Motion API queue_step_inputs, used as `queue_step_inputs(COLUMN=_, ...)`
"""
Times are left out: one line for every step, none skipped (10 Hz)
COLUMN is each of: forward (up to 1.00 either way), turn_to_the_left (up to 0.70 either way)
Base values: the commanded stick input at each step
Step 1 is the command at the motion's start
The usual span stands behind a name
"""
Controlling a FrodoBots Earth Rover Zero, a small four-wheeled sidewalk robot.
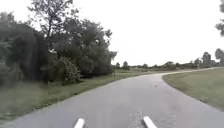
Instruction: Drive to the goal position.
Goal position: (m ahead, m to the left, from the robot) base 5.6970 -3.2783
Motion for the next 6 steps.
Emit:
queue_step_inputs(forward=0.50, turn_to_the_left=0.00)
queue_step_inputs(forward=0.50, turn_to_the_left=0.00)
queue_step_inputs(forward=0.50, turn_to_the_left=0.00)
queue_step_inputs(forward=0.50, turn_to_the_left=0.00)
queue_step_inputs(forward=0.50, turn_to_the_left=0.00)
queue_step_inputs(forward=0.50, turn_to_the_left=0.00)
